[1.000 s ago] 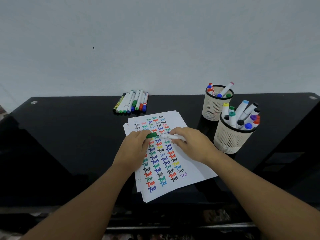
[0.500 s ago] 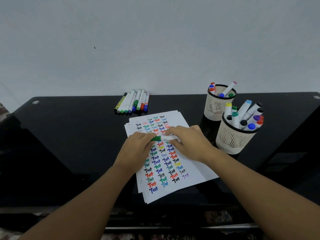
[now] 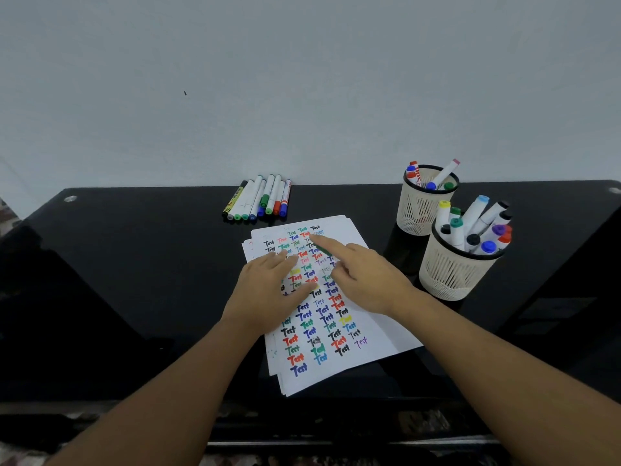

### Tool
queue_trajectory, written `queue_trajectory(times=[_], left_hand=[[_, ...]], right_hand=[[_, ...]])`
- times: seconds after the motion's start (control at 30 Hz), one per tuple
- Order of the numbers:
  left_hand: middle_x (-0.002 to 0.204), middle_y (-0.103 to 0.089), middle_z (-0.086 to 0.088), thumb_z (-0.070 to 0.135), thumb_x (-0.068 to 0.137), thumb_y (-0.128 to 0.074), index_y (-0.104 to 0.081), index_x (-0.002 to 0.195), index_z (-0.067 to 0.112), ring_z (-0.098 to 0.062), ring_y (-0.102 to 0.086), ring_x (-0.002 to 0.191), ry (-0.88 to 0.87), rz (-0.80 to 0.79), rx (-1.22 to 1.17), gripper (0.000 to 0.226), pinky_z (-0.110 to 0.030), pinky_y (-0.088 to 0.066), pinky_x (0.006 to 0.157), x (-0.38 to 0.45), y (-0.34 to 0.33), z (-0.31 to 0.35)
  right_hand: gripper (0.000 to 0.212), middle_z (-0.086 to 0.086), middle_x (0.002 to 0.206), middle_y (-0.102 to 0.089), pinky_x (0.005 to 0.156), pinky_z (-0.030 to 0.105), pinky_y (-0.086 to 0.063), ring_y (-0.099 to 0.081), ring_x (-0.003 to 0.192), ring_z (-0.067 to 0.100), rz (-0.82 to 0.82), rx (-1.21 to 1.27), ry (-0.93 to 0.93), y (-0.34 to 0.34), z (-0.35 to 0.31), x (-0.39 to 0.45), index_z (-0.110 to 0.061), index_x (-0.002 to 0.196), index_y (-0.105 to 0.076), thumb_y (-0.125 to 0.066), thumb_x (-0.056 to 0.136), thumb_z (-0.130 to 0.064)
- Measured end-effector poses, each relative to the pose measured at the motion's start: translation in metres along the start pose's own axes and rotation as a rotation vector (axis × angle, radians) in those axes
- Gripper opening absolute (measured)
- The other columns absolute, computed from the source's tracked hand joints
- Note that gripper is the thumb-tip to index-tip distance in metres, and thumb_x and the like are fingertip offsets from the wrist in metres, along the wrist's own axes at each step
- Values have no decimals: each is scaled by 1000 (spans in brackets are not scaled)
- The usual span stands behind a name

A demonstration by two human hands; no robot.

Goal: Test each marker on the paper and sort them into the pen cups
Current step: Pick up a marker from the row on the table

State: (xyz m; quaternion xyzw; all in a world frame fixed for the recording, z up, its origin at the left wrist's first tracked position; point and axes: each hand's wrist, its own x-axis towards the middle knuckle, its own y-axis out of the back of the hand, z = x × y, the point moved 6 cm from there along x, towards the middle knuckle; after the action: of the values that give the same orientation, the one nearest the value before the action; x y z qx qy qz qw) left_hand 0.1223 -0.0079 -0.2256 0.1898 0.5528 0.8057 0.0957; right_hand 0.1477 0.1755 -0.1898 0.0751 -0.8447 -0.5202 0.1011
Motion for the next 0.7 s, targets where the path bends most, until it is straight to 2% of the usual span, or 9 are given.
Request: queue_trajectory(times=[0.13, 0.27, 0.4, 0.47, 0.5, 0.57, 0.63, 0.7], left_hand=[[161, -37, 3, 85, 86, -35, -46, 151, 31, -16, -28, 151, 5, -36, 5, 85, -44, -21, 124, 3, -5, -3], [161, -38, 4, 91, 80, -26, -46, 151, 31, -15, -28, 151, 16, -53, 7, 95, -45, -22, 124, 3, -4, -3], [162, -35, 6, 86, 85, -37, -45, 152, 33, -14, -26, 151, 37, -68, 22, 85, -44, -19, 125, 5, -5, -3], [162, -35, 7, 85, 86, -37, -45, 152, 33, -13, -26, 151, 44, -74, 21, 84, -43, -18, 125, 5, -5, -4], [162, -35, 7, 85, 86, -37, -45, 152, 33, -13, -26, 151, 44, -74, 20, 84, -42, -19, 125, 4, -5, -4], [162, -35, 8, 86, 85, -37, -45, 152, 34, -13, -26, 151, 45, -76, 15, 85, -42, -19, 124, 4, -6, -5], [162, -35, 8, 86, 85, -37, -44, 152, 34, -13, -25, 151, 47, -80, 14, 85, -42, -18, 125, 5, -6, -5], [163, -34, 8, 85, 86, -38, -43, 152, 35, -13, -25, 151, 50, -90, 15, 84, -42, -17, 124, 5, -5, -5]], right_hand=[[55, 0, 84, -66, 56, 41, -51, -60, 63, 18, 14, 39, -19, -1, 2, -2, -53, 153, -24, -43, 106, -31], [55, -3, 80, -66, 55, 40, -52, -61, 61, 18, 53, 65, -38, -1, 2, -6, -54, 149, -26, -46, 104, -28], [53, -5, 107, -68, 63, 38, -55, -68, 76, 21, 57, 281, -62, 2, 1, -6, -59, 150, -25, -37, 111, -25], [44, -4, 111, -68, 73, 36, -58, -71, 86, 16, 69, 332, -87, 6, 0, -5, -48, 144, -46, -37, 111, -20], [38, -4, 114, -68, 78, 36, -58, -71, 90, 14, 88, 367, -116, 9, 1, -4, -40, 135, -59, -39, 110, -18], [33, -7, 120, -69, 86, 35, -58, -69, 101, 13, 113, 480, -183, 12, 3, -3, -34, 122, -68, -43, 108, -19], [32, -6, 127, -67, 85, 28, -57, -66, 109, 9, 100, 643, -205, 14, 2, -2, -36, 127, -63, -48, 106, -16], [38, -5, 127, -66, 74, 19, -57, -69, 106, 9, 105, 744, -208, 17, 2, -1, -37, 129, -54, -60, 102, -10]])
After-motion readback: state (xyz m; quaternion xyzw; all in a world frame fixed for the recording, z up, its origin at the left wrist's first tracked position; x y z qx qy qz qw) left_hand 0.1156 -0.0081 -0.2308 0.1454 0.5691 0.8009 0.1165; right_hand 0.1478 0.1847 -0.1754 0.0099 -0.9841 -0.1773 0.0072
